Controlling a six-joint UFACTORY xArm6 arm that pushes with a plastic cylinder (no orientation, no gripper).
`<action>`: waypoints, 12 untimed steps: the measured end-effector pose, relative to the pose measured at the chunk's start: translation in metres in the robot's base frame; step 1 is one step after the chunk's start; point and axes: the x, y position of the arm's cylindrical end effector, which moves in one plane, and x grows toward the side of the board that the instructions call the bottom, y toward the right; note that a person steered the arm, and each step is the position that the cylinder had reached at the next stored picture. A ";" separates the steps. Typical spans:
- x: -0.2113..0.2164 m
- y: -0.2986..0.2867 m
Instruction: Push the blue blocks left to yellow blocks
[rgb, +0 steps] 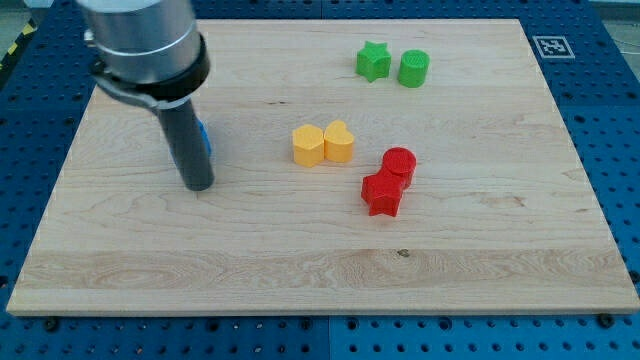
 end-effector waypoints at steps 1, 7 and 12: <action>0.002 -0.025; -0.051 -0.029; -0.025 0.024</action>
